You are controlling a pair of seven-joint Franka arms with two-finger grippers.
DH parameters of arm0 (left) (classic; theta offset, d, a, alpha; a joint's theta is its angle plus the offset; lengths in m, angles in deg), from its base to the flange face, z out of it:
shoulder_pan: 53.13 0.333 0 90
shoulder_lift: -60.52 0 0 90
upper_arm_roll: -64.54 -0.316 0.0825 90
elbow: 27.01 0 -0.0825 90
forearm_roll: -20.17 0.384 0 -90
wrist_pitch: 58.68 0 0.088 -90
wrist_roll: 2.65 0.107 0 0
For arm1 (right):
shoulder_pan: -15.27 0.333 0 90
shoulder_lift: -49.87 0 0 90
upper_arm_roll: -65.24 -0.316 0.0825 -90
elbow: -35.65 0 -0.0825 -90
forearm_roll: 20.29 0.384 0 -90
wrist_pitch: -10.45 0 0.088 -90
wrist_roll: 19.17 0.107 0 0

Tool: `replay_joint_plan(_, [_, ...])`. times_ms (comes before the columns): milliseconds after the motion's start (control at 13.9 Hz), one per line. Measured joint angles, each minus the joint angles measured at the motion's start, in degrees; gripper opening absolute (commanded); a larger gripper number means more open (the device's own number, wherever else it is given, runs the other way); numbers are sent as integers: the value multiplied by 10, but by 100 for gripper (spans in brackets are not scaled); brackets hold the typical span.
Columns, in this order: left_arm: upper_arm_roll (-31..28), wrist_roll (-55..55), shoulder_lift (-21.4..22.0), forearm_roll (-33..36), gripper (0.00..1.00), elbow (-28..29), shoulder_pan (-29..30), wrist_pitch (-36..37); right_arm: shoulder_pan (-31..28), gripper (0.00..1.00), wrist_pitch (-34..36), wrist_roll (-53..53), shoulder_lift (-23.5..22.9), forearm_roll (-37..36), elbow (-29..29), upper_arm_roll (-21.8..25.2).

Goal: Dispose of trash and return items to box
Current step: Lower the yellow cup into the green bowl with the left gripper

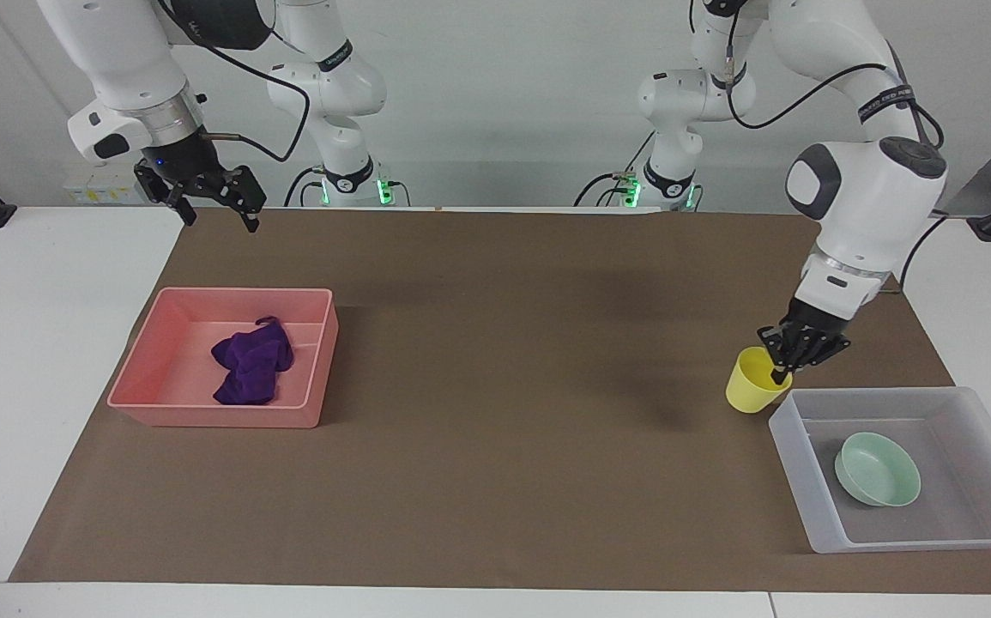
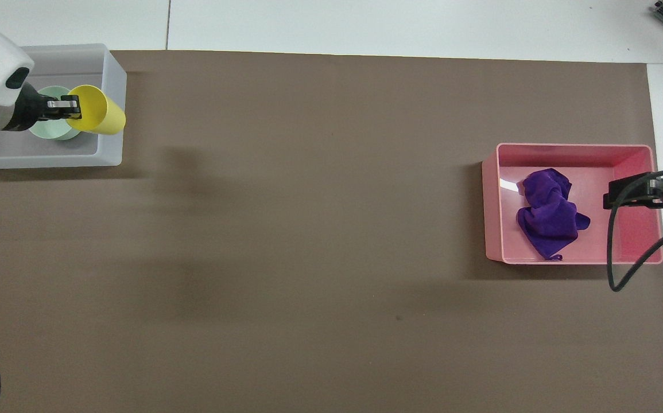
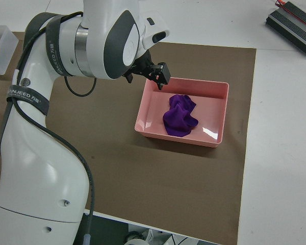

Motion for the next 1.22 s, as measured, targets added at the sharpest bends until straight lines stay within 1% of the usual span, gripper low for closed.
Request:
replay_joint_plan(216, [0, 14, -39, 0, 0, -71, 41, 28, -1, 100, 2, 0, 0, 0, 2, 1])
replay_joint_plan(432, [2, 18, -92, 0, 0, -150, 67, 47, -2, 100, 2, 0, 7, 0, 3, 2])
replay_joint_plan(576, [10, 28, -126, 0, 0, -183, 84, 48, -2, 100, 2, -1, 15, 0, 3, 2])
replay_joint_plan(720, [11, 49, -149, 0, 0, -200, 100, 48, -2, 100, 4, -3, 19, 0, 3, 2])
replay_joint_plan(1008, [12, 68, -175, -3, 0, -203, 122, 45, -3, 100, 4, -3, 20, 0, 1, 3])
replay_joint_plan(1224, [13, 78, -193, -5, 0, -196, 122, 13, -3, 100, 4, -4, 14, 1, -1, 2])
